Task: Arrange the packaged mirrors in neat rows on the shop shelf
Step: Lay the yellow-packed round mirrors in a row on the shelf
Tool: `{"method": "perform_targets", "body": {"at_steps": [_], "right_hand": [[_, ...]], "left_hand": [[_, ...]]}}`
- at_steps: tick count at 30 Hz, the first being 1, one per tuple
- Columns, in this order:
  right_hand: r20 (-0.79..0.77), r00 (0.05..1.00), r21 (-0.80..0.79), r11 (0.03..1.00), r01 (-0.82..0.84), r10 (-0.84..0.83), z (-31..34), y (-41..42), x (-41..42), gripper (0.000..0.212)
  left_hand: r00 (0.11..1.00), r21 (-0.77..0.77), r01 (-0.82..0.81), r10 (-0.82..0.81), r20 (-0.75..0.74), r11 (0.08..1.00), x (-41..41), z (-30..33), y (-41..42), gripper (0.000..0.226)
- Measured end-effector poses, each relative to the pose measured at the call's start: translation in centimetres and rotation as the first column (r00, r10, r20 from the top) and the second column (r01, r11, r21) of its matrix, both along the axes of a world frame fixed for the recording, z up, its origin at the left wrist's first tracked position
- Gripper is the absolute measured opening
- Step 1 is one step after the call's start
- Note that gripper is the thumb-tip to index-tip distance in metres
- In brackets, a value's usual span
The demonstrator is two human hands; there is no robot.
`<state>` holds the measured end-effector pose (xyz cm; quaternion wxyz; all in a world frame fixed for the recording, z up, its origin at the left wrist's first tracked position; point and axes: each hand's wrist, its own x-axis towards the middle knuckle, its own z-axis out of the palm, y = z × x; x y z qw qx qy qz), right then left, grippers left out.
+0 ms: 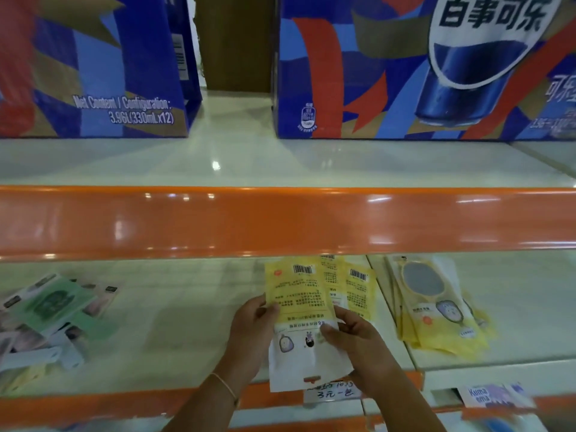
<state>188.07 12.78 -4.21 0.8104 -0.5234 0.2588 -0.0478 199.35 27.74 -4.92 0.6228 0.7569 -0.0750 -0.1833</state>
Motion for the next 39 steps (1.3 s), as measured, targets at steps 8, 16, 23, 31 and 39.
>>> {"method": "perform_targets", "body": {"at_steps": [8, 16, 23, 31, 39], "right_hand": [[-0.161, 0.982, -0.219, 0.974, 0.064, -0.101, 0.7, -4.9, -3.3, 0.040], [-0.058, 0.934, -0.614, 0.750, 0.246, -0.353, 1.0, -12.5, -6.8, 0.038], [-0.060, 0.918, -0.814, 0.552, 0.182, -0.391, 1.1, -18.2, -8.6, 0.038], [-0.131, 0.852, -0.961, 0.275, 0.016, -0.507, -0.1, -20.6, -8.8, 0.050], [0.044, 0.892, -0.966, 0.209, 0.153, -0.451, 0.3, -18.5, -7.8, 0.037]], "left_hand": [[0.960, 0.228, 0.050, -0.110, 0.258, 0.972, -2.9, 0.2, -6.5, 0.016], [0.876, 0.399, 0.190, -0.339, 0.344, 0.897, -4.9, 0.9, -14.5, 0.039], [0.838, 0.481, 0.186, -0.394, 0.378, 0.857, -7.3, 1.2, -16.9, 0.045], [0.813, 0.524, 0.158, -0.412, 0.411, 0.837, -8.5, 1.1, -16.5, 0.042], [0.801, 0.509, 0.078, -0.358, 0.480, 0.857, -8.6, 0.5, -15.5, 0.041]]}}
